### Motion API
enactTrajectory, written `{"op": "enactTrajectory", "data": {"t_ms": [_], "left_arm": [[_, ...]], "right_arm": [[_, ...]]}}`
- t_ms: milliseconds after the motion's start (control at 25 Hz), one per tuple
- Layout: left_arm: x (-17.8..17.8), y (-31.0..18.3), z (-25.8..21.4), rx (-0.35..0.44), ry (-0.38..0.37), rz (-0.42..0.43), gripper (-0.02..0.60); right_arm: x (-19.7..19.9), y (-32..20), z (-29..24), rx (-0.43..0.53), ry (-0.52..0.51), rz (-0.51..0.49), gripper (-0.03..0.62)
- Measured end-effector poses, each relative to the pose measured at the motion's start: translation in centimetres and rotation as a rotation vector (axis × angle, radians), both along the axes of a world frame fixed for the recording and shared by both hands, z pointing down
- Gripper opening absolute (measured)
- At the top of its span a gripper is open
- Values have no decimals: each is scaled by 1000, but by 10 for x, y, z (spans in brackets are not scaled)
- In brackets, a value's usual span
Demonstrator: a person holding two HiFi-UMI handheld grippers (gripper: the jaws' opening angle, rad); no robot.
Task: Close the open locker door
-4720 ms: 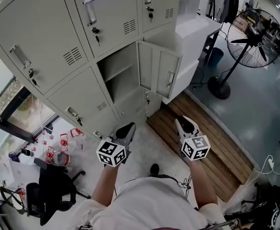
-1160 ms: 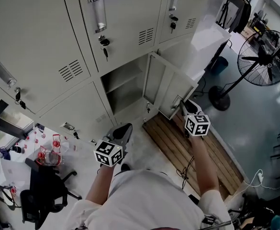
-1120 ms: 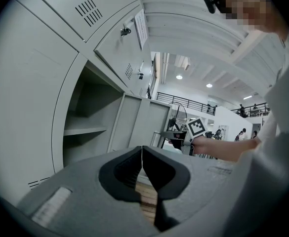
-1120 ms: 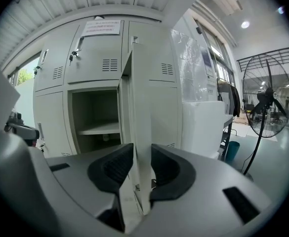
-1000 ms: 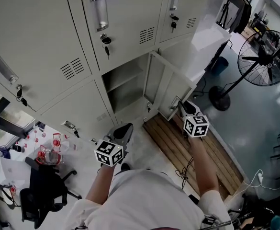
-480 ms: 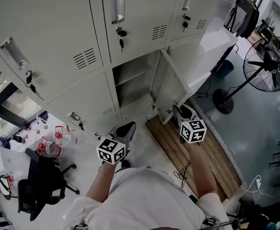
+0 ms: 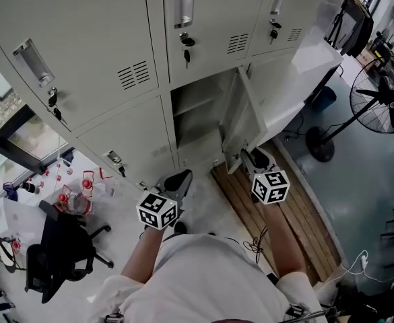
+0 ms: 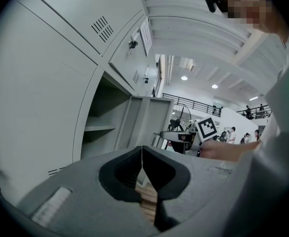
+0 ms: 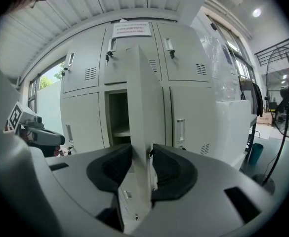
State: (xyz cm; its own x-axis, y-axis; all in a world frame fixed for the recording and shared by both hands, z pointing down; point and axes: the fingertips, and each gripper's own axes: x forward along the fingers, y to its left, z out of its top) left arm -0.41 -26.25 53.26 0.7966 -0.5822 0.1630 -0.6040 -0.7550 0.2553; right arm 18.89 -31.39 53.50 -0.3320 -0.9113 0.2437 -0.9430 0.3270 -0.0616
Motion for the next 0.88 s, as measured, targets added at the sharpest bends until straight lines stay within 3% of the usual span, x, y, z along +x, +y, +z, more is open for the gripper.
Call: {"op": "enactTrajectory", "data": {"t_ms": [880], "left_arm": [[-46, 0, 1, 2, 5, -96, 17]], "right_arm": [[-88, -13, 0, 25, 15, -188, 132]]}}
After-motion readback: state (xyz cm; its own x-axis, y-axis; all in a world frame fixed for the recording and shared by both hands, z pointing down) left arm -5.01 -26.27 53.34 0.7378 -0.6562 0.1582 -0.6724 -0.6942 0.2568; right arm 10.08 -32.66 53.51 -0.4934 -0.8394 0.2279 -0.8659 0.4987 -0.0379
